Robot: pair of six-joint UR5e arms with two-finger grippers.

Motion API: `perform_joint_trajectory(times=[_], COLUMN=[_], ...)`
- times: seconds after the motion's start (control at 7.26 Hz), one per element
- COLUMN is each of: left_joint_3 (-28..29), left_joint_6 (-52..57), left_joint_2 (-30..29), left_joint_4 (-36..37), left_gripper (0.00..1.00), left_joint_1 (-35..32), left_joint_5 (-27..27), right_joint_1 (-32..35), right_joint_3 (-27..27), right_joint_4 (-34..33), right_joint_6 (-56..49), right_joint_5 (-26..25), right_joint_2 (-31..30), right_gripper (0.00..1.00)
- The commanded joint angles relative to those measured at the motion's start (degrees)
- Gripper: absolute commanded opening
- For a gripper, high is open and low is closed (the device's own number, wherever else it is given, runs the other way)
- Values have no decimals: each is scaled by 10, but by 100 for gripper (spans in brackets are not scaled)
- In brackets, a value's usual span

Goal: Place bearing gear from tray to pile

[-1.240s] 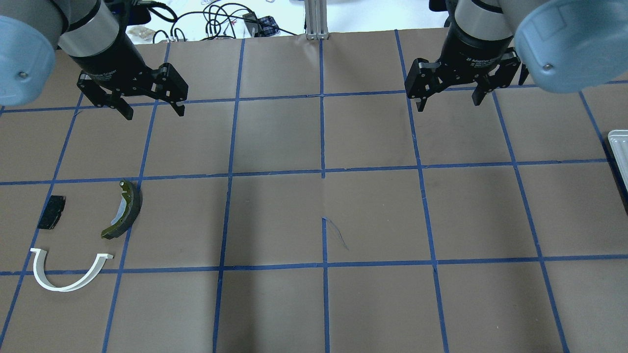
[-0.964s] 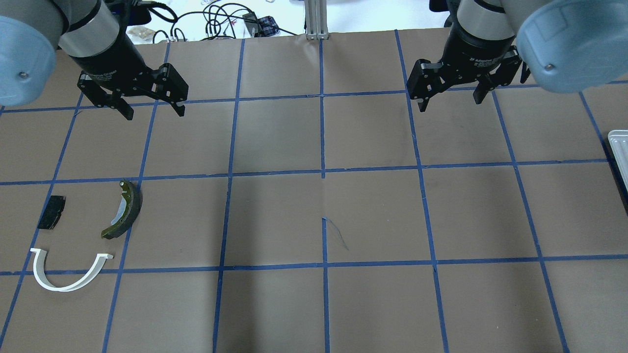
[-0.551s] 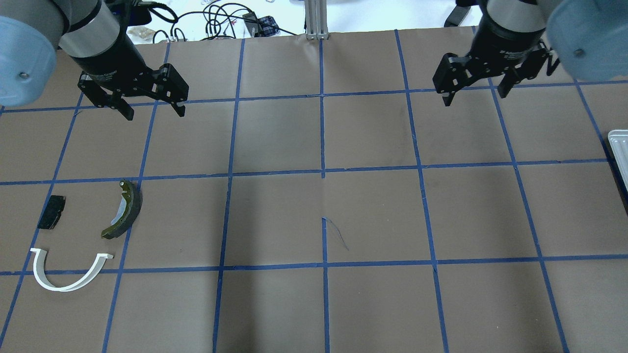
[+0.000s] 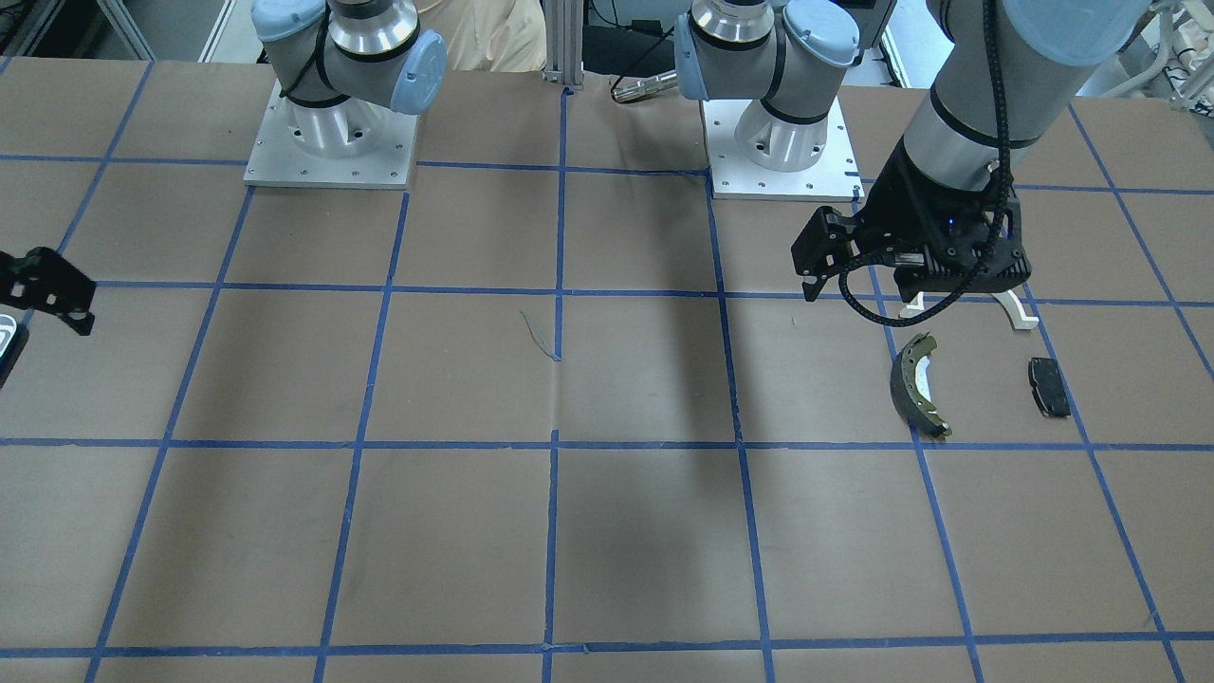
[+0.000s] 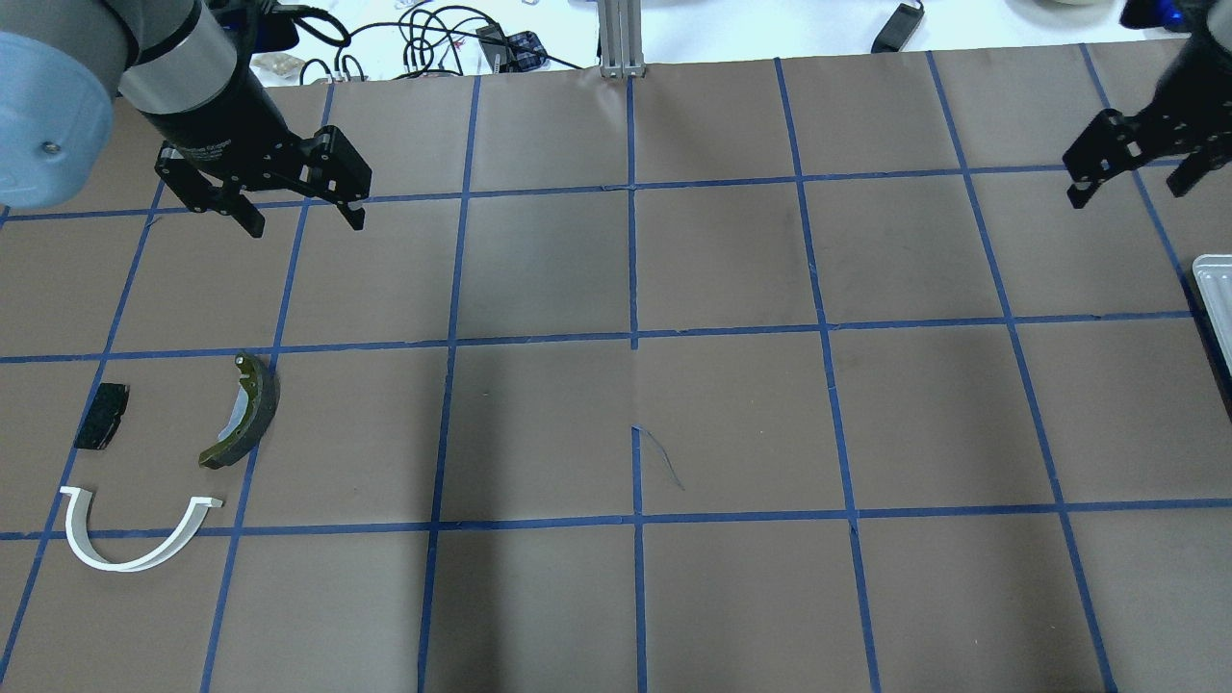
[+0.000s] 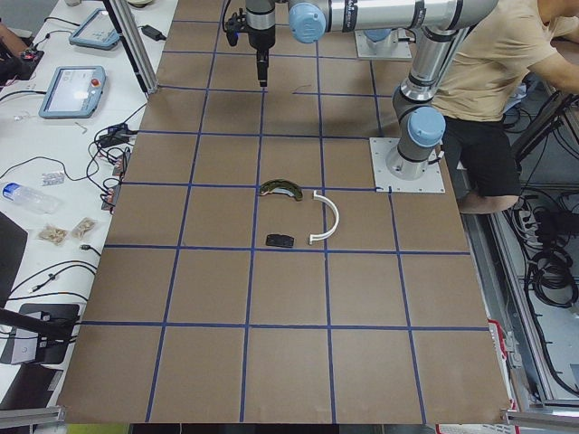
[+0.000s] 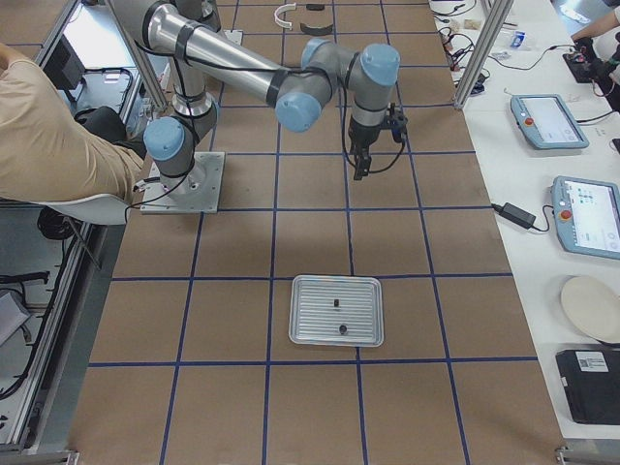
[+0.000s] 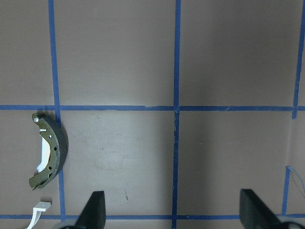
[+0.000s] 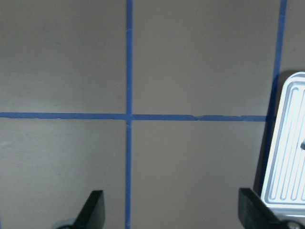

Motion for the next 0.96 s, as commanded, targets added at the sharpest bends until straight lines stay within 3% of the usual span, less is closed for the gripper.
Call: perform_joint_trajectory(times=[0.0,0.41,0.69,0.83], left_joint_3=[-1,-1,-1,-1], left_joint_6=[2,1,2,2], left_joint_2=[-2,1,-2,-2], left_joint_4=[0,0,1,1], left_gripper=[100,100,100,100], left_joint_1=[0,0,0,0], left_joint_5=[-1,0,-1,-1], right_joint_1=[-89,-170,-194,-195], right_joint_3=[0,0,-5,-10], right_joint_4=[-94,-171,-179,-196], right_joint_6=[-104,-204,-216,-217], right_joint_5=[4,5,12,14], right_joint_2=[85,143,187,200], right_gripper=[100,98,80,80])
